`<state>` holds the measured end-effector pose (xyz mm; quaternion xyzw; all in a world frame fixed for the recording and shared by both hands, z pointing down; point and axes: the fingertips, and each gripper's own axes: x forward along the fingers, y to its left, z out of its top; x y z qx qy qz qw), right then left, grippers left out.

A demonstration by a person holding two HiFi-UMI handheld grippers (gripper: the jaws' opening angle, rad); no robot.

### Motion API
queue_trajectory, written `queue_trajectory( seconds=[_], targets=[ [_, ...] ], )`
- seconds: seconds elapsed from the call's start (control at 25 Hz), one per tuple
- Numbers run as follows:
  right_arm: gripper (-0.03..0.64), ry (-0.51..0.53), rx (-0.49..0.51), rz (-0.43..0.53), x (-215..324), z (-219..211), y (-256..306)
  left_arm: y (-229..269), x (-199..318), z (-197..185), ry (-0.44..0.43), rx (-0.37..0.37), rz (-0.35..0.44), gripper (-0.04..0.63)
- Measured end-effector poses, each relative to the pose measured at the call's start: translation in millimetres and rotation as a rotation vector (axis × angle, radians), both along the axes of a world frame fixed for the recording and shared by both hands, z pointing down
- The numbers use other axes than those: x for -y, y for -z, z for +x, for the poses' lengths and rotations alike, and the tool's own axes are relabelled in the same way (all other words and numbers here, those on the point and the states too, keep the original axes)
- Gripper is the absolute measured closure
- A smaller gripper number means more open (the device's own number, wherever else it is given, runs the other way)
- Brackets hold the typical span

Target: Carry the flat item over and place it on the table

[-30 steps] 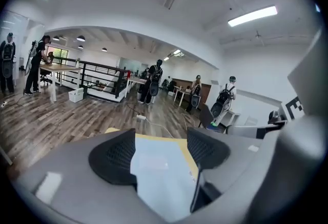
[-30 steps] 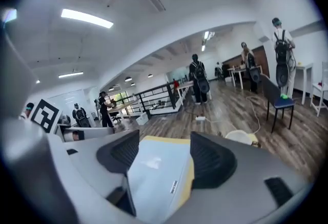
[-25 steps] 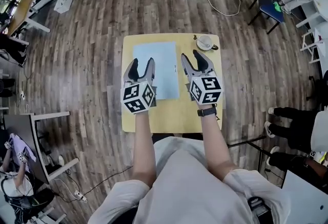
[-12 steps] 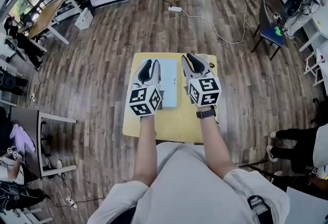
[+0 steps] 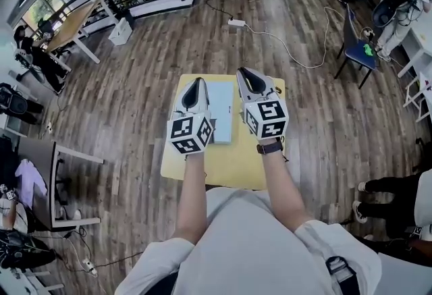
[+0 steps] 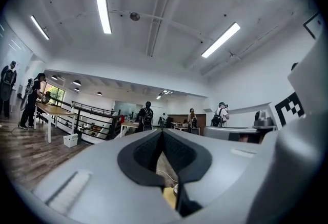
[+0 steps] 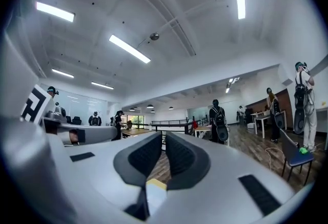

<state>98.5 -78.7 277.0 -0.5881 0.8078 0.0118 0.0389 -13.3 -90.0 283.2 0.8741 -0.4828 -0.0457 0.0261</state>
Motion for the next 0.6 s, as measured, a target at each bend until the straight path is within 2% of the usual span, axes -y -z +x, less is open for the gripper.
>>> queue_trajectory(
  seconds=[0.32,0.6],
  targets=[
    [0.586,0.010,0.001,-0.013,4,-9,-7,-8,3,-7,0.013,0.023,-0.004,0.586],
    [0.586,0.000,0.005,-0.070,23,-17,-30,-32,21,-20,0.019,0.031,-0.055,0.584]
  ],
)
